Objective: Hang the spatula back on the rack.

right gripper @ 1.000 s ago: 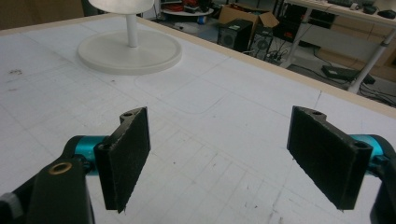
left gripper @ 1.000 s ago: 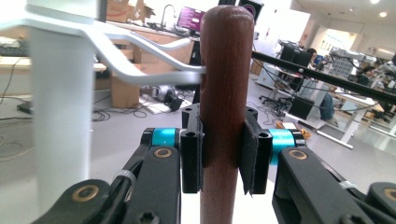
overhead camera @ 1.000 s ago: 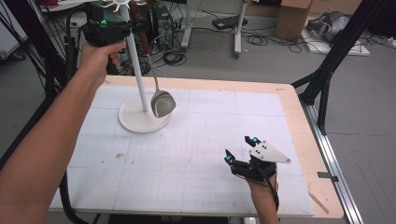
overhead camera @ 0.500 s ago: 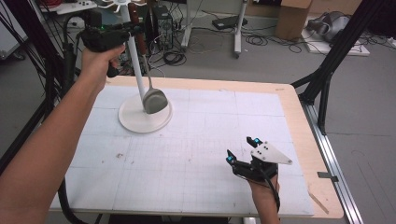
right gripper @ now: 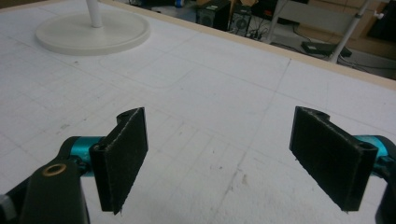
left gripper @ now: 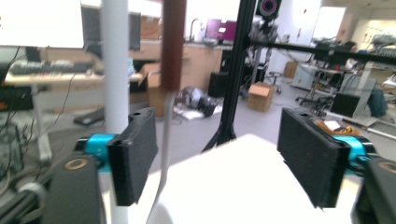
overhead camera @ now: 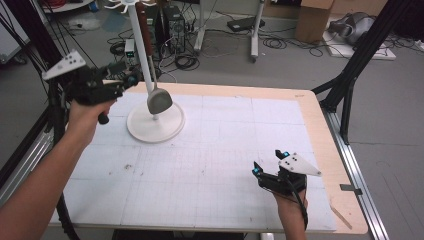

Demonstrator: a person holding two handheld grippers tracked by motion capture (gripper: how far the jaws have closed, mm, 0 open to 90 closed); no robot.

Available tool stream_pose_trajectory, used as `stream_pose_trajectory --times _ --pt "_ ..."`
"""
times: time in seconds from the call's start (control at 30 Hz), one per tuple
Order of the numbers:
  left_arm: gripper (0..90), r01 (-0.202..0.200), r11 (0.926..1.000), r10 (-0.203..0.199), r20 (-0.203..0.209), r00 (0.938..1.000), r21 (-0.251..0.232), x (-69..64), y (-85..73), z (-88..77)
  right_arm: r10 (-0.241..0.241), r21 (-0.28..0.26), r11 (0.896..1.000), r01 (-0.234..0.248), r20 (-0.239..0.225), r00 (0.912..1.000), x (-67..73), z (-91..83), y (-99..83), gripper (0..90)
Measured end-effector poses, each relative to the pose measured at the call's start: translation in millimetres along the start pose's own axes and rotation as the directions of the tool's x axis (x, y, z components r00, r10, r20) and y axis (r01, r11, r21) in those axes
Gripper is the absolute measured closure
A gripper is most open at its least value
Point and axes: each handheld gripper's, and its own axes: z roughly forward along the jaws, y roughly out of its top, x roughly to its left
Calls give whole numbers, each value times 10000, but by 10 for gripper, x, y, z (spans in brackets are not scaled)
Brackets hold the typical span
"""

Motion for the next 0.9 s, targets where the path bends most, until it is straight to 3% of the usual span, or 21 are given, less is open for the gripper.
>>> stream_pose_trajectory --times 0.13,0.27,0.33,0.5,0.8,0.9 --pt "177 -24 9988 40 -319 9995 497 4 -365 -209 261 3 9997 -261 -31 9997 -34 -29 -69 177" --pt "182 85 9981 -54 -497 9988 616 11 -654 -404 326 165 9993 -327 40 9995 -58 -50 -125 177" --pt "183 -103 9971 147 -583 9982 751 -15 -796 -524 309 160 9994 -310 60 9995 -69 -70 -139 177" --pt "190 -290 9952 341 -532 9980 939 -72 -955 -626 343 195 9992 -345 98 9994 -63 -99 -156 177" --pt "196 44 9935 -4 -355 9994 1135 -187 -1276 -774 244 199 9995 -245 63 9997 -4 -101 -144 177" --pt "196 49 9928 -8 -351 9994 1193 -192 -1309 -792 272 233 9994 -272 34 9996 14 -99 -139 177"
